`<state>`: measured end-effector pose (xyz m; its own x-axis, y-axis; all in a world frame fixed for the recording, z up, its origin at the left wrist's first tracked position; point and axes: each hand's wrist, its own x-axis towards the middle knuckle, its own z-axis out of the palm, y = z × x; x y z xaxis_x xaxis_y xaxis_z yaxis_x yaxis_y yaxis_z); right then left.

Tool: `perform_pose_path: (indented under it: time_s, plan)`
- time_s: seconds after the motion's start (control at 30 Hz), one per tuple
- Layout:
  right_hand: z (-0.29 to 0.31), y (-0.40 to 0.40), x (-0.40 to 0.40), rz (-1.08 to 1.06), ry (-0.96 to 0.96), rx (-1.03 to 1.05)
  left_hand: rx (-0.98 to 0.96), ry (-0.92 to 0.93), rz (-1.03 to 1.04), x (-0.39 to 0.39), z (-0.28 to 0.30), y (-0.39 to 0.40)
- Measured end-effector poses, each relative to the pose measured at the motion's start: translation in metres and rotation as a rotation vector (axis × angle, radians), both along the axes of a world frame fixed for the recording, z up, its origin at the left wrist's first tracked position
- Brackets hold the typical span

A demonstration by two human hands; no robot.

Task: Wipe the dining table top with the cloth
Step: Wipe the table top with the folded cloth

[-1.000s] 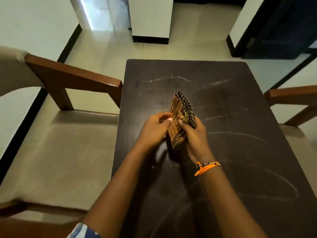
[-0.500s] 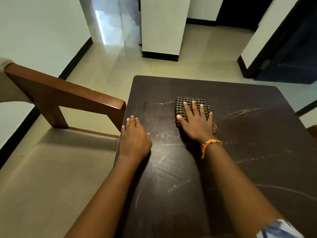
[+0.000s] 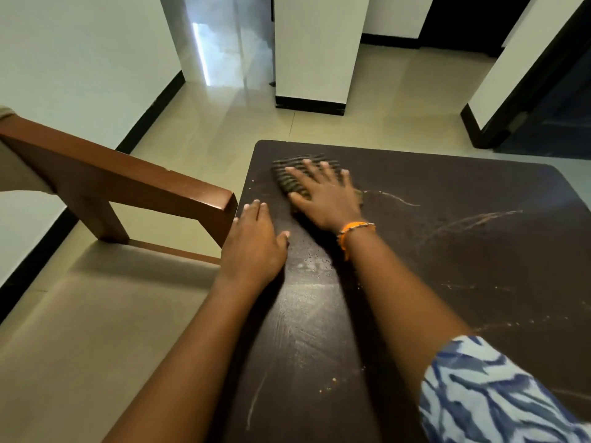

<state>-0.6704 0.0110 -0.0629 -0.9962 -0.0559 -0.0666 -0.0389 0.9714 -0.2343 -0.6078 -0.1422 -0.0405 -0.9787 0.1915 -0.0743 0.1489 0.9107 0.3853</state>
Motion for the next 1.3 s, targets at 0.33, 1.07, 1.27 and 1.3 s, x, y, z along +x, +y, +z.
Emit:
perform_pose_path:
  time_s: [0.33,1.07,1.27,1.3]
  plan:
    - [0.0,0.079,-0.009,-0.547,-0.071,0.01,-0.148,-0.126,-0.039,-0.017,-0.019,-0.005]
    - [0.004,0.12,-0.028,-0.376,-0.102,0.069,-0.192,-0.139,-0.068,-0.013,-0.016,-0.005]
    - [0.0,0.041,-0.05,-0.376,-0.075,0.068,-0.184,-0.118,-0.05,-0.014,-0.019,-0.004]
    - [-0.002,0.016,-0.06,-0.298,-0.067,0.054,-0.173,-0.107,-0.047,-0.014,-0.02,-0.004]
